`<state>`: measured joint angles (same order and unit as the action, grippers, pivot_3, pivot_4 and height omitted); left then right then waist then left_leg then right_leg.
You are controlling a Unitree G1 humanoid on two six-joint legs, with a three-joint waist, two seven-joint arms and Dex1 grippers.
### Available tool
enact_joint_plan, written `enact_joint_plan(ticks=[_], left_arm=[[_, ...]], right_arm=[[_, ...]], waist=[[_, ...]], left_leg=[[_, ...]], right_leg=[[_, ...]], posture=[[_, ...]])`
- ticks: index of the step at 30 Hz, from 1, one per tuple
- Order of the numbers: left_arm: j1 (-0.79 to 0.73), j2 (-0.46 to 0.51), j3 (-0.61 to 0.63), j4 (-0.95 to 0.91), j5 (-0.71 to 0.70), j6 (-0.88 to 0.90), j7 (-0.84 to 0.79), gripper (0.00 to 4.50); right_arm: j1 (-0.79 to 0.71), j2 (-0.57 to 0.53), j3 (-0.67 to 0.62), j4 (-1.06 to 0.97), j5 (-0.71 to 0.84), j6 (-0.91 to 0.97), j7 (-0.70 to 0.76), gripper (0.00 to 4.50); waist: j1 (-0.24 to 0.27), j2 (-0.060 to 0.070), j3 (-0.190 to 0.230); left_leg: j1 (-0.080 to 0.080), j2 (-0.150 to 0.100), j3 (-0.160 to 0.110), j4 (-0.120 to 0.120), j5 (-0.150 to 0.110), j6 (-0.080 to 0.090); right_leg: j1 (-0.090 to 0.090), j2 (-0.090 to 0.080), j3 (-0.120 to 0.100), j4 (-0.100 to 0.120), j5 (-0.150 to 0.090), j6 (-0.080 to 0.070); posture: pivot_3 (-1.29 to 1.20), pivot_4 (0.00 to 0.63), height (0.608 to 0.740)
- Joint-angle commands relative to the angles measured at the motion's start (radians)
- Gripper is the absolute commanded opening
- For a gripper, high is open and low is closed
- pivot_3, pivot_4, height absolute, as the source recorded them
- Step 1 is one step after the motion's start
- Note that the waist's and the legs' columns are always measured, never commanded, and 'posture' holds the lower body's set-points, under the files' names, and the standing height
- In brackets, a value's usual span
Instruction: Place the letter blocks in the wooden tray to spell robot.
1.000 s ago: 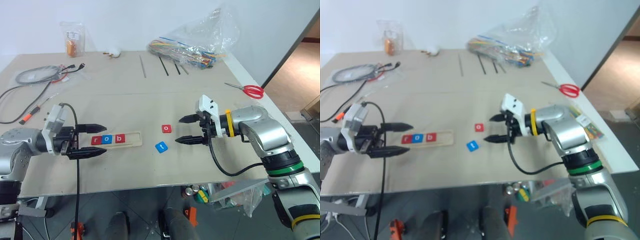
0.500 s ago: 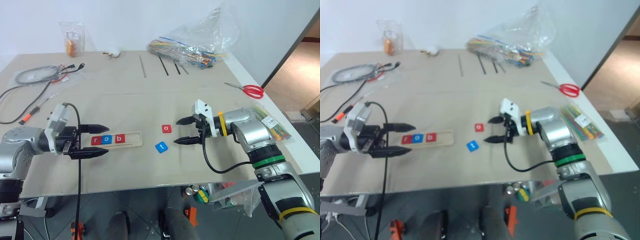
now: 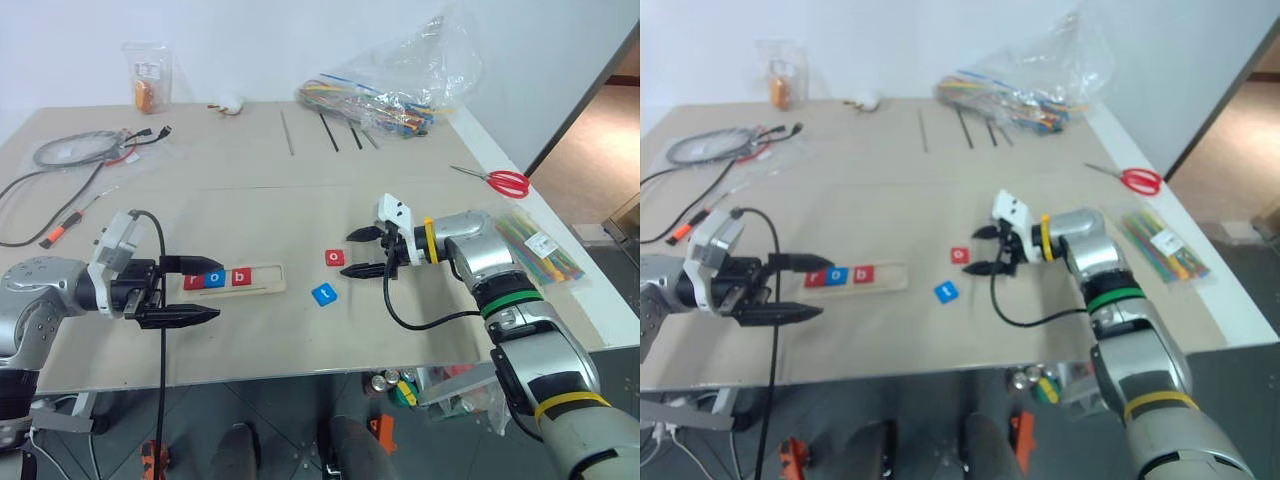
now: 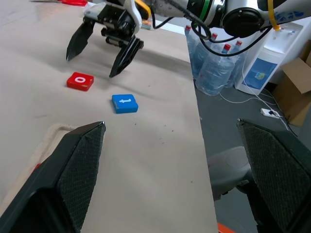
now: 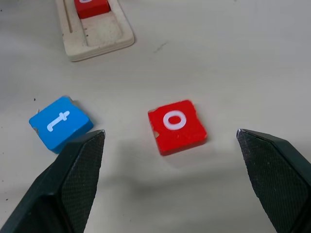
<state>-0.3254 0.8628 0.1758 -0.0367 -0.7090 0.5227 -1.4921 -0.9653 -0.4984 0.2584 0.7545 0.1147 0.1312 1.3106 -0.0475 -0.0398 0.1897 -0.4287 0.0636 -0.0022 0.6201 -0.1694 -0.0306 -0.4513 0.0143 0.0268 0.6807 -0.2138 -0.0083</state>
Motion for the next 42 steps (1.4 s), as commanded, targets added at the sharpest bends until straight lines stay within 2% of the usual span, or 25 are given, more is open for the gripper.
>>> enact_joint_plan(ticks=[1, 20, 25, 26, 42], left_arm=[[-0.018, 0.000, 0.040, -0.018, -0.009, -0.019, 0.035, 4.50], [-0.010, -0.053, 0.052, 0.054, 0.038, -0.122, 0.127, 4.50], [-0.008, -0.050, 0.051, 0.049, 0.035, -0.121, 0.127, 4.50], [-0.008, -0.048, 0.053, 0.049, 0.034, -0.121, 0.127, 4.50], [0.018, -0.014, 0.118, 0.032, 0.005, -0.100, 0.140, 4.50]], right_arm=[[-0.043, 0.042, -0.017, 0.067, -0.021, -0.058, -0.012, 4.48], [-0.091, 0.104, -0.027, 0.196, -0.066, -0.111, -0.038, 4.48], [-0.090, 0.105, -0.031, 0.213, -0.073, -0.121, -0.045, 4.48], [-0.089, 0.106, -0.031, 0.215, -0.075, -0.124, -0.045, 4.24], [-0.093, 0.116, -0.041, 0.255, -0.100, -0.148, -0.032, 4.24]], waist=[[0.000, 0.000, 0.000], [-0.001, 0.000, 0.000], [-0.001, 0.000, 0.000], [-0.001, 0.000, 0.000], [-0.001, 0.000, 0.000]], left_leg=[[0.000, 0.000, 0.000, 0.000, 0.000, 0.000], [0.001, 0.000, 0.000, 0.000, 0.000, 0.000], [0.001, 0.000, 0.000, 0.000, 0.000, 0.000], [0.001, 0.000, 0.000, 0.000, 0.000, 0.000], [0.007, 0.000, 0.000, 0.000, 0.000, 0.000]], right_leg=[[0.000, 0.000, 0.000, 0.000, 0.000, 0.000], [0.001, 0.000, 0.001, 0.001, 0.001, 0.000], [0.001, 0.000, 0.001, 0.001, 0.001, 0.000], [0.001, 0.000, 0.001, 0.001, 0.001, 0.000], [0.007, 0.000, 0.001, 0.000, 0.001, 0.000]], posture=[[0.00, 0.150, 0.740], [0.00, 0.150, 0.740], [0.00, 0.150, 0.740], [0.00, 0.150, 0.740], [0.00, 0.150, 0.740]])
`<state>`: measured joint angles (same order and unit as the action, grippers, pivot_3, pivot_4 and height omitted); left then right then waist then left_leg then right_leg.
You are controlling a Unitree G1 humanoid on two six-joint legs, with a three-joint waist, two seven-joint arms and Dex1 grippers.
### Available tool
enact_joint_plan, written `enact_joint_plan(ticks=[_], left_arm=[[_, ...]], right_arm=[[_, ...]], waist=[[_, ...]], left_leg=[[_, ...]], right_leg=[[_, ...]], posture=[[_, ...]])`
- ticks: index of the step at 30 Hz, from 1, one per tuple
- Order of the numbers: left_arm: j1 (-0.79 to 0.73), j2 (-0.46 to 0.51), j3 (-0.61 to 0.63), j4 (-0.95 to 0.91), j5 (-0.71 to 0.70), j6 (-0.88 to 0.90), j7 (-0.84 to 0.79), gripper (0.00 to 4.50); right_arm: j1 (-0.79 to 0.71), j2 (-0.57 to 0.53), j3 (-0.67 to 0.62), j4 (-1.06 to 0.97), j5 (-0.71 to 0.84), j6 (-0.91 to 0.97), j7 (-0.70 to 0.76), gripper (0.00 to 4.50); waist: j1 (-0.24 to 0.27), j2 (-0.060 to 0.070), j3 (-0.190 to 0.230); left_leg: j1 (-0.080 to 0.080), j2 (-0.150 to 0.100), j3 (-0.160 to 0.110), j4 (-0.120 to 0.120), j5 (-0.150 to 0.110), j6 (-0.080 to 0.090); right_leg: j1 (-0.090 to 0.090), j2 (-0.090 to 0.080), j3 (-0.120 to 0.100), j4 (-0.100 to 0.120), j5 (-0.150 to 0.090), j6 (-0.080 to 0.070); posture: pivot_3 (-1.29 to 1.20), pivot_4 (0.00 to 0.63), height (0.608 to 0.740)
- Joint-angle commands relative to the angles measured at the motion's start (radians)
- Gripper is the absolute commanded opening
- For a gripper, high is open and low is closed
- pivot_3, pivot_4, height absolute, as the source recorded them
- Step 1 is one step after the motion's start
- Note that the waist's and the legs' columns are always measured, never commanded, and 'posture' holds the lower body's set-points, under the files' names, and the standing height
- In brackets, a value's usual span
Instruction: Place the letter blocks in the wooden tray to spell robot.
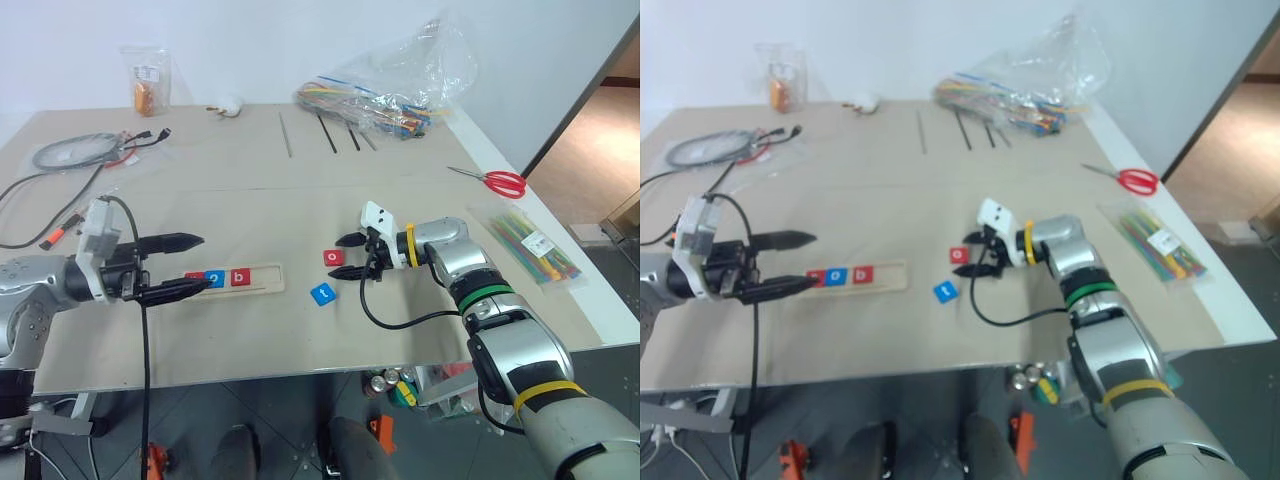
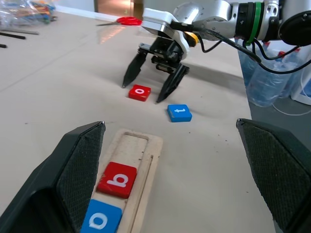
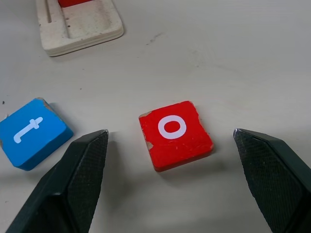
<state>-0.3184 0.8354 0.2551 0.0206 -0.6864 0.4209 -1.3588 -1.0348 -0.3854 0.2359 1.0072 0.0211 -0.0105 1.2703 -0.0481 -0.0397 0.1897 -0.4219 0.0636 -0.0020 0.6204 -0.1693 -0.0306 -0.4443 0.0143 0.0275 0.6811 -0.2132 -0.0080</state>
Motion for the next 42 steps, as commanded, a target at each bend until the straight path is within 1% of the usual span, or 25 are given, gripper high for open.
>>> enact_joint_plan(ticks=[1, 6, 17, 29, 36, 42], left_arm=[[0.013, 0.013, 0.040, -0.027, -0.018, 0.002, 0.009, 4.50], [0.018, 0.012, 0.045, -0.031, -0.022, 0.002, 0.017, 4.50], [0.024, 0.014, 0.047, -0.038, -0.028, 0.006, 0.029, 4.50], [0.011, 0.010, 0.037, -0.029, -0.023, 0.002, 0.028, 4.50], [0.001, 0.004, 0.029, -0.021, -0.019, -0.002, 0.027, 4.50], [0.013, -0.001, 0.033, -0.026, -0.017, -0.006, 0.033, 4.50]], right_arm=[[-0.024, 0.004, -0.019, 0.005, -0.008, -0.006, 0.005, 4.24], [-0.027, 0.008, -0.022, 0.009, -0.008, -0.005, 0.017, 4.24], [-0.034, 0.003, -0.065, 0.025, 0.006, -0.004, -0.053, 4.24], [0.056, -0.008, -0.086, -0.070, 0.012, 0.001, -0.066, 4.24], [0.068, 0.018, -0.086, -0.104, 0.013, 0.013, -0.100, 4.24], [0.091, 0.017, -0.092, -0.148, 0.025, 0.028, -0.100, 4.24]], waist=[[0.000, 0.000, 0.000], [0.000, 0.000, 0.000], [0.000, 0.000, 0.000], [0.000, 0.000, 0.000], [0.000, 0.000, 0.000], [0.000, 0.000, 0.000]], left_leg=[[0.000, 0.000, 0.000, 0.000, 0.000, 0.000], [0.000, 0.000, 0.000, 0.000, 0.000, 0.000], [0.001, 0.000, 0.000, 0.000, 0.000, 0.000], [0.001, 0.000, 0.000, 0.000, 0.000, 0.000], [0.001, 0.000, 0.000, 0.000, 0.000, 0.000], [0.002, 0.000, 0.000, 0.000, 0.000, 0.000]], right_leg=[[0.000, 0.000, 0.000, 0.000, 0.000, 0.000], [0.000, 0.000, 0.000, 0.000, 0.000, 0.000], [0.001, 0.000, 0.000, 0.000, 0.000, 0.000], [0.001, 0.000, 0.000, 0.000, 0.000, 0.000], [0.001, 0.000, 0.000, 0.000, 0.000, 0.000], [0.001, 0.000, 0.000, 0.000, 0.000, 0.000]], posture=[[0.00, 0.150, 0.740], [0.00, 0.150, 0.740], [0.00, 0.150, 0.740], [0.00, 0.150, 0.740], [0.00, 0.150, 0.740], [0.00, 0.150, 0.740]])
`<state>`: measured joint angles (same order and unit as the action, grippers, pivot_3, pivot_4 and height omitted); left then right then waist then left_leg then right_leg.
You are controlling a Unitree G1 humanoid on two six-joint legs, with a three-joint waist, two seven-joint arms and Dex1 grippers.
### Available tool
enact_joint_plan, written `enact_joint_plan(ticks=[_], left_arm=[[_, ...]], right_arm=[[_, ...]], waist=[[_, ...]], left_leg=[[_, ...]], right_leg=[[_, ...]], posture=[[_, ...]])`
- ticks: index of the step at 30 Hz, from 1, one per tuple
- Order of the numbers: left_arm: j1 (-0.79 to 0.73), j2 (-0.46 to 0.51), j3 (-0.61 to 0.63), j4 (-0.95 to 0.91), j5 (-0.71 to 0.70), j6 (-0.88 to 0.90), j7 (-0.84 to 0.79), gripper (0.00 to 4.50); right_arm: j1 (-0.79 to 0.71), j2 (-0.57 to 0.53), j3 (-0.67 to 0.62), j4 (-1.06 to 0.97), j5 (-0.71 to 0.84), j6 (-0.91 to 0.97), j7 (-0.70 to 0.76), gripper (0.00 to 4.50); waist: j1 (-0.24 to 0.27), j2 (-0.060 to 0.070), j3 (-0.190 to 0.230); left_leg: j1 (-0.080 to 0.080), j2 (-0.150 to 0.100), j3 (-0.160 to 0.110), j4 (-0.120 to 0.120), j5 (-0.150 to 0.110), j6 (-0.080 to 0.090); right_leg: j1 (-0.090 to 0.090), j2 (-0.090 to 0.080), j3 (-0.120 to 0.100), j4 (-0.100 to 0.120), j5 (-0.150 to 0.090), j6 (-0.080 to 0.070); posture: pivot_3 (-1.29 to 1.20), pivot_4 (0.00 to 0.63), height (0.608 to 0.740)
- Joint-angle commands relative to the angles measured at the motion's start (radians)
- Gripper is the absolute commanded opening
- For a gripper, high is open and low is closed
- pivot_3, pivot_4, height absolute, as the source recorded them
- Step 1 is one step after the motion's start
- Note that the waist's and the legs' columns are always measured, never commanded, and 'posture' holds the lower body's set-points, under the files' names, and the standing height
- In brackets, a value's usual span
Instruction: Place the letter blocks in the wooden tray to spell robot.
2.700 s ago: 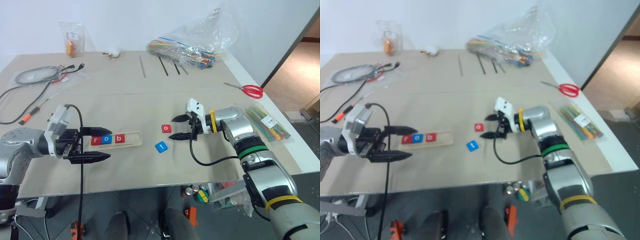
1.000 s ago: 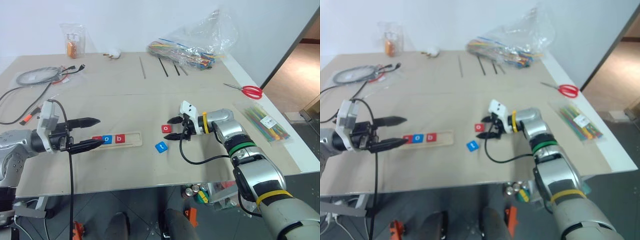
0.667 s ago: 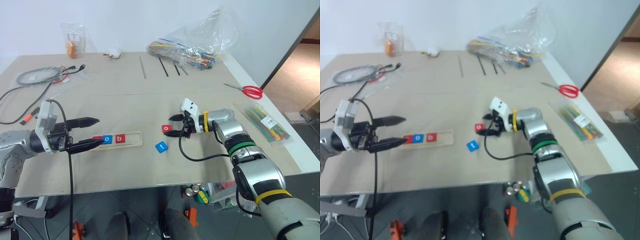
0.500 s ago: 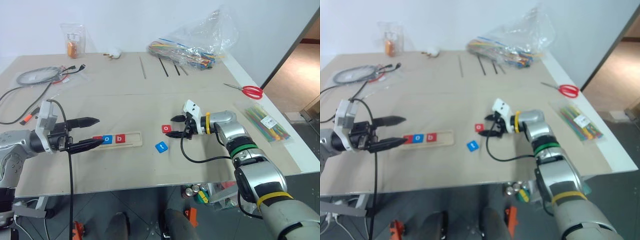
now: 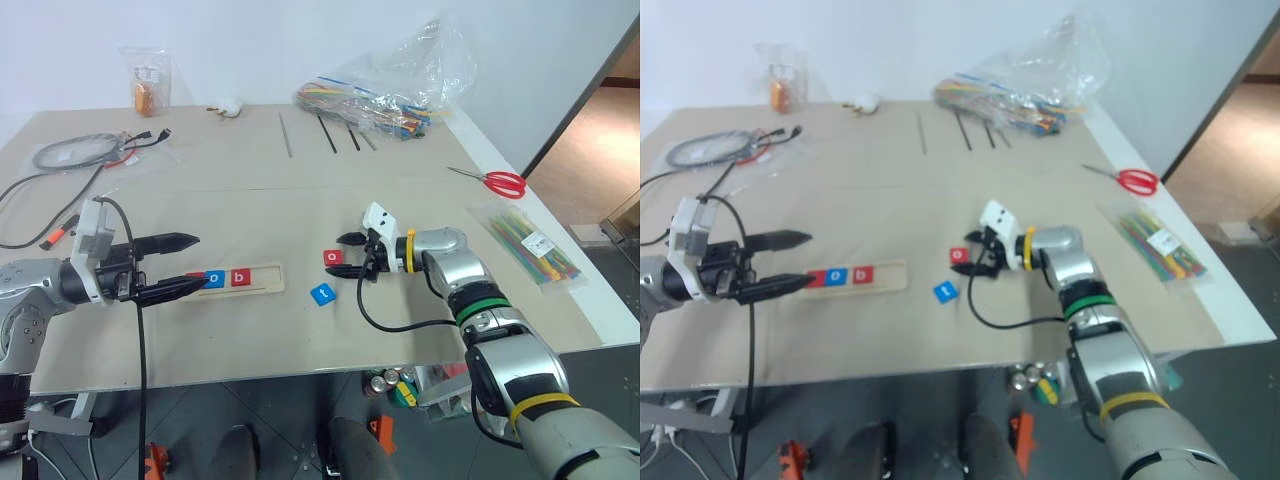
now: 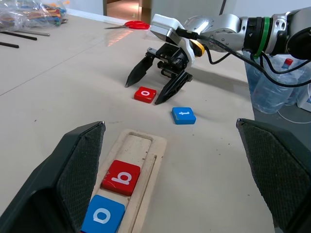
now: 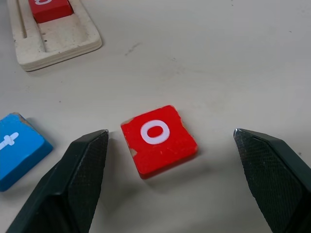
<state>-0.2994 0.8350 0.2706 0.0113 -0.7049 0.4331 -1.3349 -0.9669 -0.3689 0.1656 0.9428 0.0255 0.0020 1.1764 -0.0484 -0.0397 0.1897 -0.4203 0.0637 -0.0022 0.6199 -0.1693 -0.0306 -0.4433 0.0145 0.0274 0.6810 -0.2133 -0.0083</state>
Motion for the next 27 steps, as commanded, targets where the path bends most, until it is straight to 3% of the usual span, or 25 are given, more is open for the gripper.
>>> enact_joint_plan(ticks=[1, 27], left_arm=[[-0.004, -0.001, 0.019, -0.018, 0.002, -0.018, 0.010, 4.50], [-0.014, -0.004, 0.007, -0.002, 0.009, -0.026, 0.007, 4.50]], right_arm=[[0.029, -0.001, -0.025, -0.095, 0.025, 0.022, -0.003, 4.24], [0.093, -0.027, -0.054, -0.233, 0.079, 0.085, -0.022, 4.24]], waist=[[0.000, 0.000, 0.000], [0.000, 0.000, 0.000]], left_leg=[[0.000, 0.000, 0.000, 0.000, 0.000, 0.000], [0.000, 0.000, 0.000, 0.000, 0.000, 0.000]], right_leg=[[0.000, 0.000, 0.000, 0.000, 0.000, 0.000], [0.000, 0.000, 0.000, 0.000, 0.000, 0.000]], posture=[[0.00, 0.150, 0.740], [0.00, 0.150, 0.740]])
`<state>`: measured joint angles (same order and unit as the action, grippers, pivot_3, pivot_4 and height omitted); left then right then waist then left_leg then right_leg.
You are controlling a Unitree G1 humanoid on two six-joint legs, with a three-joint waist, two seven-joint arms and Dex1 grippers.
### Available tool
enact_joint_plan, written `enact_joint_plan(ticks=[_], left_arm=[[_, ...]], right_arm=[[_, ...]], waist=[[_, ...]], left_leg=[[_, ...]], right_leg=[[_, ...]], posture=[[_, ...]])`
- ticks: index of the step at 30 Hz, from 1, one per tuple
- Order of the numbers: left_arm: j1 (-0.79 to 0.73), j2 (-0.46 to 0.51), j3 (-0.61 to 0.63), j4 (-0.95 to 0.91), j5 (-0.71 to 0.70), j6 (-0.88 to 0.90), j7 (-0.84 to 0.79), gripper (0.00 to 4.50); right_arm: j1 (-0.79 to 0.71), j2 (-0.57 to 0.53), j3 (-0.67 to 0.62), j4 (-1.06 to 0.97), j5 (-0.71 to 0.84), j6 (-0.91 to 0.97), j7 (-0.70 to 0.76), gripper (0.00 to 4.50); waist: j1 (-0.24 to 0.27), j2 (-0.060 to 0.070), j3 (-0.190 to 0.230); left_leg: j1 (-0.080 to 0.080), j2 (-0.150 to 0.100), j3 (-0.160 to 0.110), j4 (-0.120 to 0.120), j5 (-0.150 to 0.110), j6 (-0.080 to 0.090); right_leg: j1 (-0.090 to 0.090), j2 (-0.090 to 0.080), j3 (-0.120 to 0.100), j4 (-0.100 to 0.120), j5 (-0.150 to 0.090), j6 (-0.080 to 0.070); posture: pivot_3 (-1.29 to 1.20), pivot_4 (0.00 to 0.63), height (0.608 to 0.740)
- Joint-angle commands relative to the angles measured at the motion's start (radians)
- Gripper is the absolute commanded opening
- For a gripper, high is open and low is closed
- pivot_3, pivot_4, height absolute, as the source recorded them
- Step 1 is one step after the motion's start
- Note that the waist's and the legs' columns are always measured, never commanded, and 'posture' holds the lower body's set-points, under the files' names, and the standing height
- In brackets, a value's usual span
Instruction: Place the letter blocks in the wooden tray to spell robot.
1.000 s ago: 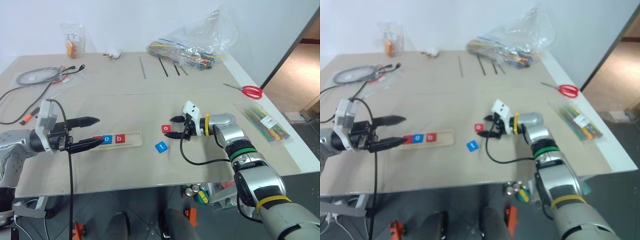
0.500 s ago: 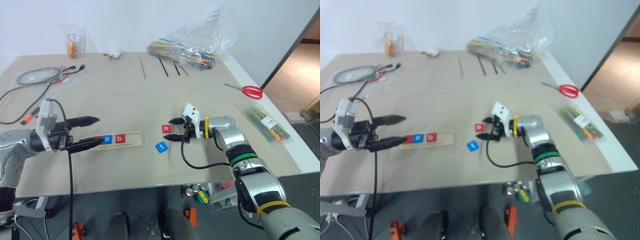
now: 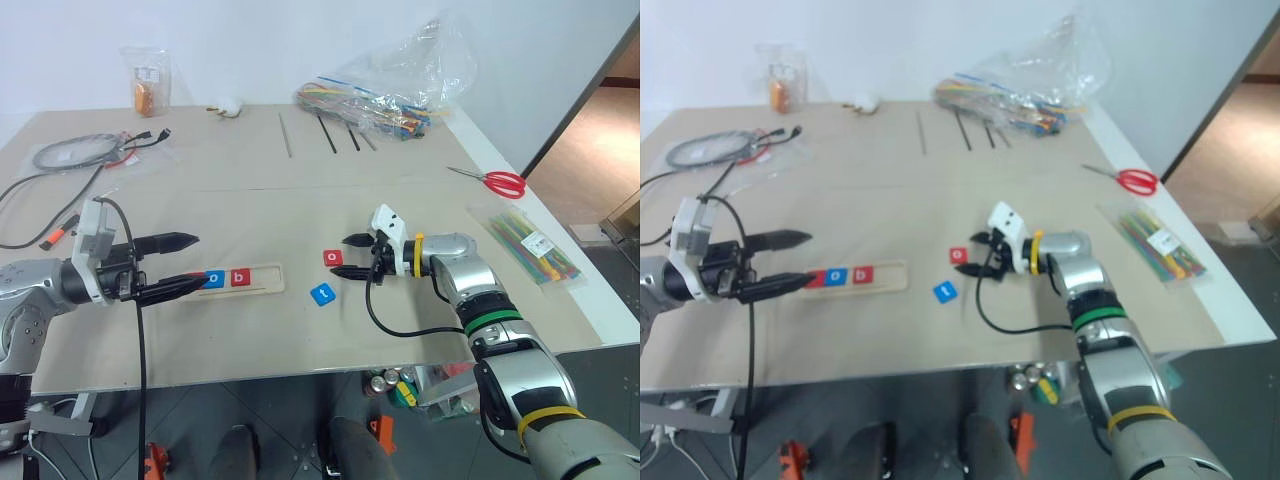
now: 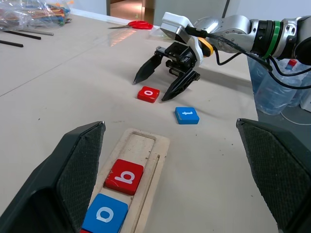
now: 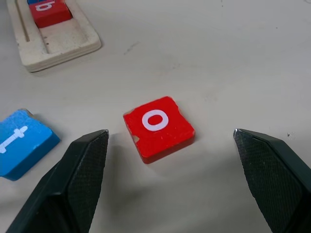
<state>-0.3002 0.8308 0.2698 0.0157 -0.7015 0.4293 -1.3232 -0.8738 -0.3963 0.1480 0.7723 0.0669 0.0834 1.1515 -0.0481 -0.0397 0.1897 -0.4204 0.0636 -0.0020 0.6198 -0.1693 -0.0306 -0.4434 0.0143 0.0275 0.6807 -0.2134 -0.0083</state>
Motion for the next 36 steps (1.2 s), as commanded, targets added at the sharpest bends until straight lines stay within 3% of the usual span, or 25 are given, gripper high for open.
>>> enact_joint_plan(ticks=[1, 14, 36], left_arm=[[-0.013, 0.000, 0.008, -0.005, 0.006, -0.023, -0.005, 4.50], [-0.011, -0.005, 0.006, 0.001, 0.008, -0.031, -0.007, 4.50], [-0.006, -0.020, 0.010, -0.001, 0.013, -0.033, 0.002, 4.50]], right_arm=[[0.002, 0.001, -0.036, -0.071, 0.043, 0.007, 0.007, 4.24], [0.024, -0.004, 0.024, -0.064, -0.025, -0.025, -0.024, 4.24], [0.004, 0.017, -0.004, -0.047, 0.002, 0.012, -0.050, 4.24]], waist=[[0.000, 0.000, 0.000], [0.000, 0.000, 0.000], [0.000, 0.000, 0.000]], left_leg=[[0.000, 0.000, 0.000, 0.000, 0.000, 0.000], [0.000, 0.000, 0.000, 0.000, 0.000, 0.000], [0.000, 0.000, 0.000, 0.000, 0.000, 0.000]], right_leg=[[0.000, 0.000, 0.000, 0.000, 0.000, 0.000], [0.000, 0.000, 0.000, 0.000, 0.000, 0.000], [0.000, 0.000, 0.000, 0.000, 0.000, 0.000]], posture=[[0.00, 0.150, 0.740], [0.00, 0.150, 0.740], [0.00, 0.150, 0.740]])
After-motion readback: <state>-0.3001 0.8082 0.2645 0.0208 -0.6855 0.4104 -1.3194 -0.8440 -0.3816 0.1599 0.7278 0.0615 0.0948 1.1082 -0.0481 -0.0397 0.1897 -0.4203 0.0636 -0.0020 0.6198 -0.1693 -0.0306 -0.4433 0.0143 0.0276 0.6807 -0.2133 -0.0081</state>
